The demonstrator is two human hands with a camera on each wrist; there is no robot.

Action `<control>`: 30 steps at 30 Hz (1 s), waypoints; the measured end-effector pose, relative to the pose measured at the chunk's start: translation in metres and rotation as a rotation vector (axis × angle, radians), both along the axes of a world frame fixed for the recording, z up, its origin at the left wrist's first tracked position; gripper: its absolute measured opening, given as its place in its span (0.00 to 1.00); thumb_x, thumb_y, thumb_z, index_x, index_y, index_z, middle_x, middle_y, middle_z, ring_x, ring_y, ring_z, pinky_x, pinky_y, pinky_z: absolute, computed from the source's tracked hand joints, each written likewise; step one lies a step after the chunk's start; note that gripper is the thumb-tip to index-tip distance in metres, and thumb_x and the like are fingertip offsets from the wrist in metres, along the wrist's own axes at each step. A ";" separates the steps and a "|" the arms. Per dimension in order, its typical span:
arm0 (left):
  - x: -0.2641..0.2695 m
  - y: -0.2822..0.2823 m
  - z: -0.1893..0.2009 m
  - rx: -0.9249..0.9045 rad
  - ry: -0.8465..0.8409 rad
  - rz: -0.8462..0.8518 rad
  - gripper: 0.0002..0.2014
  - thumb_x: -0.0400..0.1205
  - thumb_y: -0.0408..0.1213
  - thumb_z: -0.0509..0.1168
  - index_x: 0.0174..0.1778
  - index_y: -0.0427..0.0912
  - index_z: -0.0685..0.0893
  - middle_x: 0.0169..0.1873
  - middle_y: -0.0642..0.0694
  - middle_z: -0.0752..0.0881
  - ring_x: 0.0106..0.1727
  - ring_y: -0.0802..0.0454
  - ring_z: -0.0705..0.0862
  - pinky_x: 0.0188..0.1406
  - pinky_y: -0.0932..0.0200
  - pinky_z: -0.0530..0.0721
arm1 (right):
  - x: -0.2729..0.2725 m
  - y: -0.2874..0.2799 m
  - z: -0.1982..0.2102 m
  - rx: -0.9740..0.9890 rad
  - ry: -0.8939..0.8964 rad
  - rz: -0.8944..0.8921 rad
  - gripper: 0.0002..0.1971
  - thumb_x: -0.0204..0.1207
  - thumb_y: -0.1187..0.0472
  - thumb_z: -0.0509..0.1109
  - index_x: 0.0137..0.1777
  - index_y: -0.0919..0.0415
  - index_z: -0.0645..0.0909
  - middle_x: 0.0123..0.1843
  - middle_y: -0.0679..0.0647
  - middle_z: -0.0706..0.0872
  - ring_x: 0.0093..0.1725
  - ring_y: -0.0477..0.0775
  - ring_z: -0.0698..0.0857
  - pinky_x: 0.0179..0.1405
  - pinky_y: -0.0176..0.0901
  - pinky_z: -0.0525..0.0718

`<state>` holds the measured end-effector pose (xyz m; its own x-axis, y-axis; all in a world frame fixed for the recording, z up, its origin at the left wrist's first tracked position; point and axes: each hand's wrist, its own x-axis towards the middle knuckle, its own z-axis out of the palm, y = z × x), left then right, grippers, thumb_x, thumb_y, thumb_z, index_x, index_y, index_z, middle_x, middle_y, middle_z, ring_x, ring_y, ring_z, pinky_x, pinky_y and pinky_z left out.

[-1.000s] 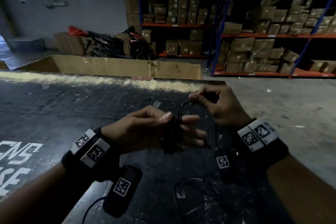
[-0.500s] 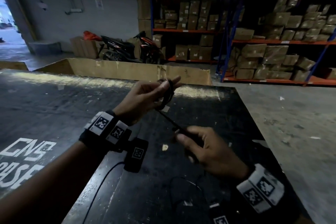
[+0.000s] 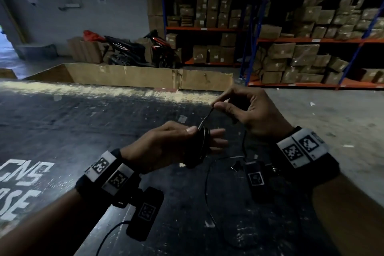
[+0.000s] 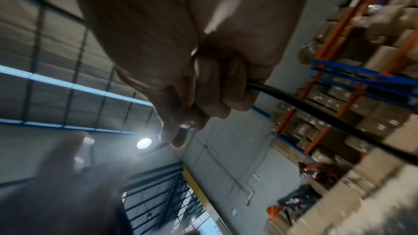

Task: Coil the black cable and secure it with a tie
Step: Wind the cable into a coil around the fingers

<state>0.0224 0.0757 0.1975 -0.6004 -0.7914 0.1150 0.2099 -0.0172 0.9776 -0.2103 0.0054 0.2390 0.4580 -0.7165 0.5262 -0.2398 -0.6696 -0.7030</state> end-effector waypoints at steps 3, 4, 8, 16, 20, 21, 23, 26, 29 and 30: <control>0.001 0.001 0.004 0.045 0.113 0.018 0.24 0.80 0.43 0.77 0.61 0.24 0.88 0.64 0.21 0.84 0.69 0.13 0.76 0.73 0.06 0.57 | 0.006 -0.002 -0.024 0.126 -0.070 0.097 0.04 0.80 0.71 0.73 0.46 0.67 0.89 0.36 0.59 0.92 0.34 0.54 0.89 0.35 0.49 0.85; 0.000 -0.001 0.005 0.040 0.145 -0.020 0.24 0.82 0.43 0.74 0.66 0.27 0.87 0.66 0.25 0.86 0.71 0.19 0.79 0.75 0.09 0.58 | 0.011 0.001 -0.036 0.223 -0.111 0.134 0.07 0.79 0.76 0.71 0.46 0.68 0.88 0.33 0.50 0.91 0.32 0.46 0.88 0.33 0.45 0.86; -0.002 -0.009 0.018 0.083 0.322 -0.129 0.29 0.88 0.44 0.62 0.85 0.39 0.72 0.77 0.32 0.81 0.78 0.27 0.74 0.81 0.18 0.57 | 0.035 0.011 -0.081 0.405 -0.160 0.160 0.15 0.84 0.63 0.70 0.51 0.79 0.88 0.28 0.53 0.88 0.25 0.45 0.83 0.26 0.38 0.79; 0.021 -0.042 0.027 -0.116 0.180 0.327 0.28 0.89 0.39 0.54 0.81 0.24 0.67 0.85 0.36 0.74 0.82 0.38 0.79 0.70 0.44 0.86 | 0.041 0.043 -0.092 0.475 -0.035 0.151 0.11 0.84 0.57 0.68 0.53 0.63 0.90 0.31 0.59 0.90 0.21 0.46 0.79 0.23 0.37 0.75; 0.030 -0.043 0.018 -0.221 -0.015 0.416 0.25 0.89 0.37 0.56 0.77 0.24 0.76 0.80 0.40 0.80 0.81 0.41 0.79 0.68 0.48 0.86 | 0.021 0.049 -0.056 0.203 0.181 0.032 0.12 0.80 0.54 0.71 0.43 0.64 0.89 0.30 0.52 0.88 0.29 0.43 0.83 0.30 0.49 0.81; 0.031 -0.042 0.016 -0.230 -0.082 0.414 0.23 0.89 0.38 0.57 0.77 0.30 0.79 0.79 0.42 0.82 0.81 0.43 0.80 0.68 0.46 0.84 | 0.017 0.052 -0.042 0.147 0.210 0.025 0.11 0.81 0.53 0.71 0.44 0.59 0.89 0.33 0.51 0.90 0.31 0.44 0.85 0.33 0.50 0.82; 0.029 -0.039 0.011 -0.231 -0.182 0.404 0.22 0.89 0.40 0.58 0.76 0.34 0.82 0.77 0.45 0.85 0.80 0.48 0.81 0.68 0.46 0.82 | 0.010 0.054 -0.019 0.091 0.246 0.019 0.08 0.81 0.53 0.72 0.43 0.54 0.90 0.33 0.49 0.90 0.31 0.45 0.85 0.32 0.46 0.82; 0.020 -0.033 0.007 -0.173 -0.253 0.357 0.20 0.88 0.40 0.59 0.69 0.34 0.87 0.70 0.46 0.90 0.73 0.49 0.87 0.67 0.50 0.85 | 0.002 0.051 0.006 0.048 0.317 0.014 0.05 0.79 0.56 0.75 0.43 0.55 0.90 0.34 0.44 0.90 0.33 0.39 0.88 0.35 0.32 0.81; 0.010 -0.025 0.006 -0.125 -0.303 0.237 0.18 0.89 0.40 0.59 0.49 0.37 0.94 0.41 0.48 0.92 0.40 0.53 0.87 0.40 0.59 0.78 | -0.003 0.046 0.027 -0.044 0.399 0.028 0.04 0.75 0.55 0.79 0.43 0.54 0.91 0.38 0.45 0.92 0.39 0.42 0.90 0.40 0.39 0.87; 0.008 -0.024 0.006 -0.111 -0.320 0.176 0.19 0.89 0.41 0.60 0.49 0.32 0.92 0.38 0.47 0.89 0.37 0.52 0.81 0.38 0.56 0.72 | -0.005 0.042 0.032 -0.071 0.412 0.042 0.05 0.73 0.55 0.80 0.43 0.55 0.91 0.38 0.45 0.92 0.39 0.44 0.91 0.39 0.42 0.88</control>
<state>0.0300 0.0521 0.2032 -0.4756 -0.8790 0.0342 -0.1159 0.1011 0.9881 -0.2149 0.0475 0.2714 0.6687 -0.6609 0.3406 -0.4622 -0.7283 -0.5059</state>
